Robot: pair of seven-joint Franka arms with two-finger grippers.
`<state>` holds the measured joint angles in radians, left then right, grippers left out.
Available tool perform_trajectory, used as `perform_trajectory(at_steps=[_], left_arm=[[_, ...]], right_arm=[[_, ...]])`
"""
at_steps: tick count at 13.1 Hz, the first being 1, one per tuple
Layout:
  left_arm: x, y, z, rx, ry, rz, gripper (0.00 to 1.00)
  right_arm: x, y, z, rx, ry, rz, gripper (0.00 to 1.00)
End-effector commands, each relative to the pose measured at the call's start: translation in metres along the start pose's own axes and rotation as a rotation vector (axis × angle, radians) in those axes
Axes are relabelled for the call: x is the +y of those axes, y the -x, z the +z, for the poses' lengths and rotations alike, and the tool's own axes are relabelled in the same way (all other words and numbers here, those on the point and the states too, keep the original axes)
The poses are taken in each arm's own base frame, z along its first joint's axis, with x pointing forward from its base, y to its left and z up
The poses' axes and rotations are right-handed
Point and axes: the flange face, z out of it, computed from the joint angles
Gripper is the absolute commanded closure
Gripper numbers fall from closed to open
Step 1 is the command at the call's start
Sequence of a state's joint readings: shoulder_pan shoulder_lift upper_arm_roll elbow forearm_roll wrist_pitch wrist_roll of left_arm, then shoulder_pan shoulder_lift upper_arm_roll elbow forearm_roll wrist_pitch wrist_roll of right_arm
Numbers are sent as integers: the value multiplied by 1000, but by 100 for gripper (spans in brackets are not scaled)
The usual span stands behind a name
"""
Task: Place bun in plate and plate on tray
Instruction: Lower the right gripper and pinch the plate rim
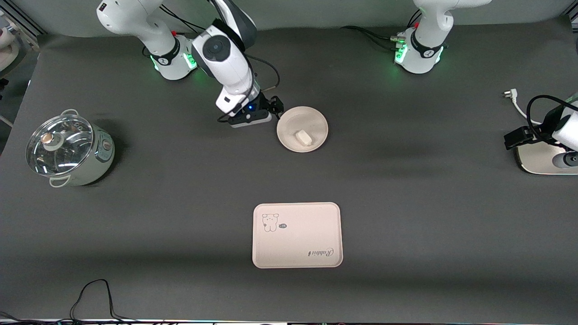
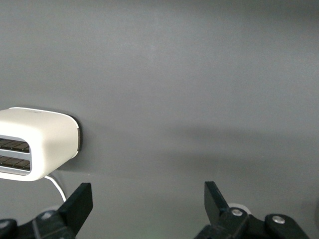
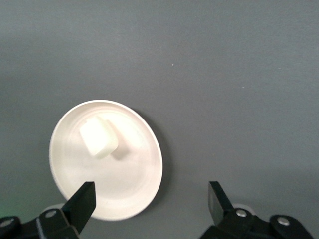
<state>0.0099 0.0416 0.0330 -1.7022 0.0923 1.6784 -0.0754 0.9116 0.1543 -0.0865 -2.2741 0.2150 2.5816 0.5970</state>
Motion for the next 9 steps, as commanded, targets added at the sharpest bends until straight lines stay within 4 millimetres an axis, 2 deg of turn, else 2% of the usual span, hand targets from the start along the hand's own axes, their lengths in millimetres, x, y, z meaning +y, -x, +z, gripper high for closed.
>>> perform_trajectory(at_steps=[1,3,5,7,9], left_arm=[[2,-1,-6,-7,3,16,0],[3,0,-5,-14,4,15,0],[3,0,-5,-17,2,10,0],[3,1,-6,-14,4,10,0],[3,-5,-15,1,4,4,0]], right_arm=[[1,10,49,56,-14,45,0],[4,21,84,88,-12,54,0],[5,29,110,111,-14,59,0],[-3,43,120,98,-21,65,0],[-2,45,122,93,-16,66,0]])
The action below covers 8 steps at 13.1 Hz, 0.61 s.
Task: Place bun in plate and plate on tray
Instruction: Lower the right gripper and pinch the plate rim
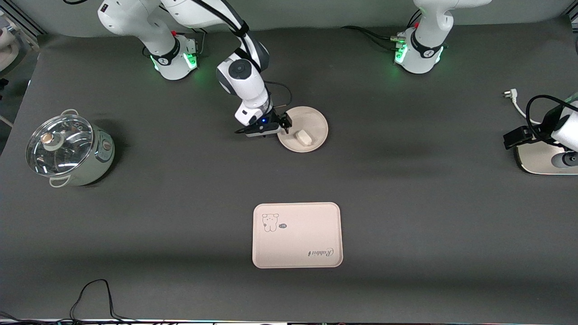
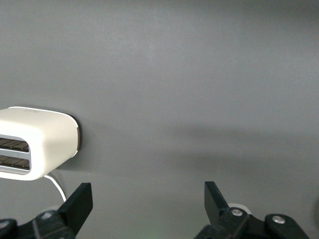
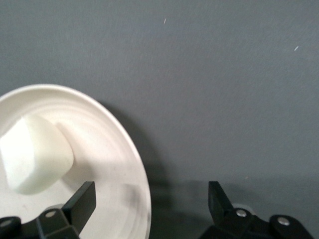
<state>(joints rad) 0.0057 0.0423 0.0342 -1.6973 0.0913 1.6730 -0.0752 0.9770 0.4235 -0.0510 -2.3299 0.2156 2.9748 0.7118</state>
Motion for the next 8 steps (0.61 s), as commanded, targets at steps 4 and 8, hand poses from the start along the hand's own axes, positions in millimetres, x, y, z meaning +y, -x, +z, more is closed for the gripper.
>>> perform_trajectory(at_steps=[4,8], left_arm=[[-2,1,-24,-46,0,-65,0],[-2,6,-30,-50,-4,-51,0]], right_arm=[[-3,0,-3,-2,-8,34,17],[-3,-3,-9,-9,-6,35,71]])
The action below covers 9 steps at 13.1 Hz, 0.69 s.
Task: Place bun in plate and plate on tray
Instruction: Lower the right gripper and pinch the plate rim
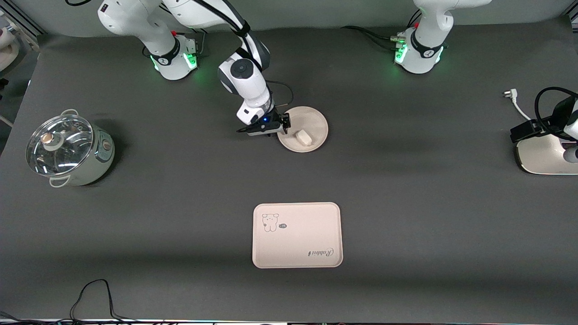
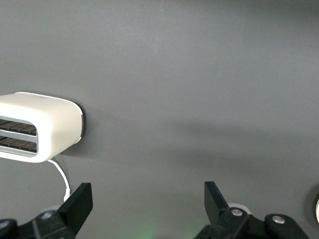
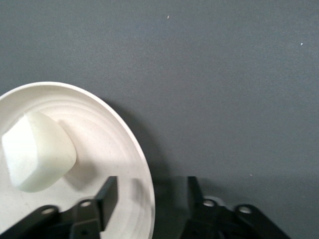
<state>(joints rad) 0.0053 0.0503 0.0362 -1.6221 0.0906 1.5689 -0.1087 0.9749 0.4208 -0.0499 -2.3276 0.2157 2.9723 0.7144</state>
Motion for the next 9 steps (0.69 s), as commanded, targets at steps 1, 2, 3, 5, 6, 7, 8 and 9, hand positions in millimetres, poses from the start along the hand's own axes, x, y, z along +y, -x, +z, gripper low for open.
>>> perform_trajectory(at_steps=[1,2,3,5,6,7,8,9], left_arm=[[2,1,-7,-16,-3,-10,0],[1,1,-7,-14,-4,-12,0],[1,1,-7,-14,-6,-12,0],[-2,1,-7,-14,-8,-13,0],[-2,1,-6,-17,-10,-13,0],[-2,1,-6,-18,-10,-13,0],[-2,1,-6,-17,-10,-15,0],[-2,1,-5,-17,-9,-14,0]], right_arm=[[-2,-2,-8,-15,0,32,79],[-2,-2,-10,-16,-1,32,84],[-2,-2,-10,-16,-1,32,90],[-2,-2,-10,-16,-1,31,94],[-2,-3,-11,-15,-2,31,94],[-3,-4,-12,-13,-4,31,94],[-3,-7,-16,-8,-10,33,94],[0,-16,-25,-1,-17,45,94]])
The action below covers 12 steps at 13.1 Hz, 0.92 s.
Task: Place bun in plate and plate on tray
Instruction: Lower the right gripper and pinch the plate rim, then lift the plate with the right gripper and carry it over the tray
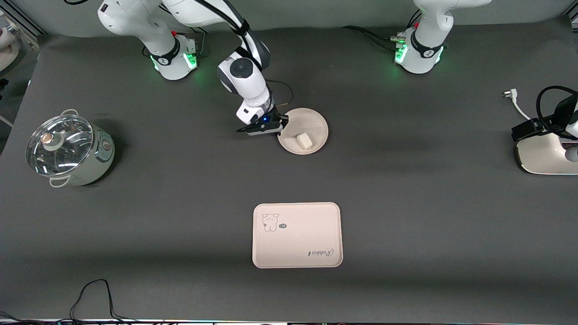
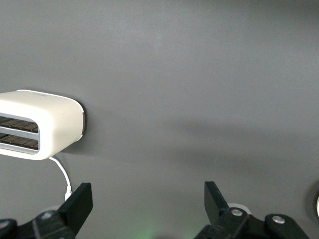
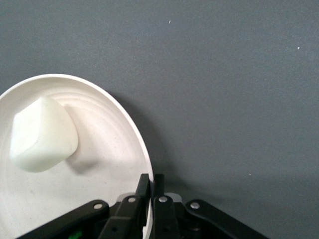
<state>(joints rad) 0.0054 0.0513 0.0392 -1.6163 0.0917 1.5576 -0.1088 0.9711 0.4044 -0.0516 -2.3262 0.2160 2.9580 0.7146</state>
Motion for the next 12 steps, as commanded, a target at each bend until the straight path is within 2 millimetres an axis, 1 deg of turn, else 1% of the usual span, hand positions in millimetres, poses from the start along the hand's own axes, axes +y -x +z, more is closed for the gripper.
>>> perform_trajectory(at_steps=[1,3,5,6,7,9,12], left_arm=[[1,0,-3,-6,-2,-10,0],[3,0,-1,-12,-4,-5,0],[4,1,1,-15,-5,-5,0],[5,1,2,-17,-5,-3,0],[4,1,2,-19,-8,-3,0],[5,1,4,-23,-9,0,0],[6,2,6,-29,-10,1,0]], right_arm=[[2,-19,-31,-15,-10,44,94],[6,-41,-68,-5,-34,61,94],[8,-55,-103,-23,-53,73,94],[9,-59,-118,-30,-81,75,95],[10,-61,-126,-47,-116,79,95],[12,-68,-134,-63,-187,89,95],[9,-75,-134,-56,-200,81,95]])
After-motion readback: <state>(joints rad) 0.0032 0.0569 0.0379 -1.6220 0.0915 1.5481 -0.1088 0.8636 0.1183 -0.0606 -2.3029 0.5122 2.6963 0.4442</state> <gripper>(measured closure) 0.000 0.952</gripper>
